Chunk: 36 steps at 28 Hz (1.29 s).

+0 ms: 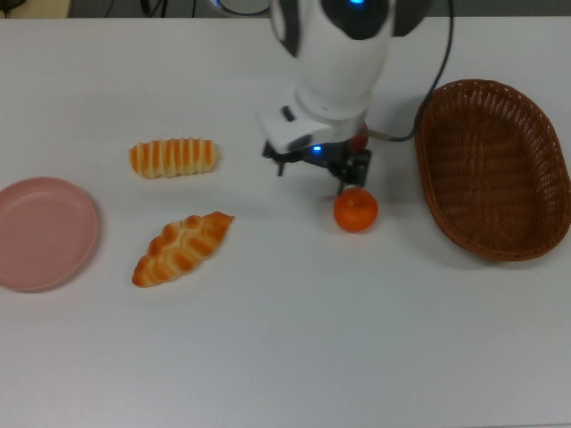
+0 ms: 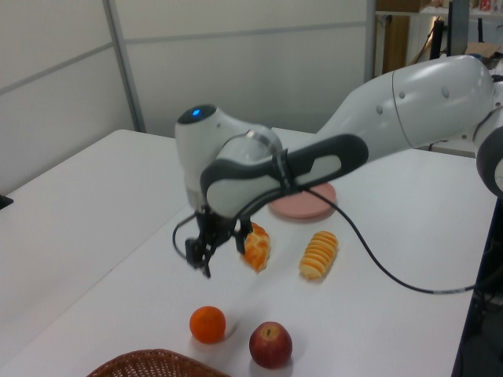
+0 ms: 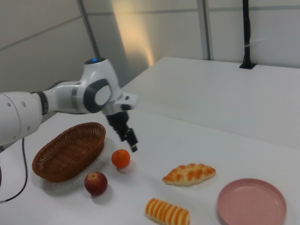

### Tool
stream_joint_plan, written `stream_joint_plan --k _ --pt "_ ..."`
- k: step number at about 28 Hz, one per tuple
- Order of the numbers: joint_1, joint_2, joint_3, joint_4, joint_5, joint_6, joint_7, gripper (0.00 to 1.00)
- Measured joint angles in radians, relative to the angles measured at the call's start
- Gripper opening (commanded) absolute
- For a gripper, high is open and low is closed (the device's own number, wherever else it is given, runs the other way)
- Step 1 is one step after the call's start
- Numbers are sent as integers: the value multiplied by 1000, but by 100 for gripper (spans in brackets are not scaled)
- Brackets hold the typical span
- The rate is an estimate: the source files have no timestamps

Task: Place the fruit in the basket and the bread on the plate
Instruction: 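Move the gripper down toward the orange, then close the gripper on the orange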

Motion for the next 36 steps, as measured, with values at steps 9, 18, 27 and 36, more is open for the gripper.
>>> stream_joint_plan --k 9,18,27,36 --pt "76 90 1 -7 -2 7 10 100" --pt "101 162 1 27 -62 68 99 100" --pt "102 172 0 71 -75 93 119 100" --pt "102 179 0 89 -77 93 119 100"
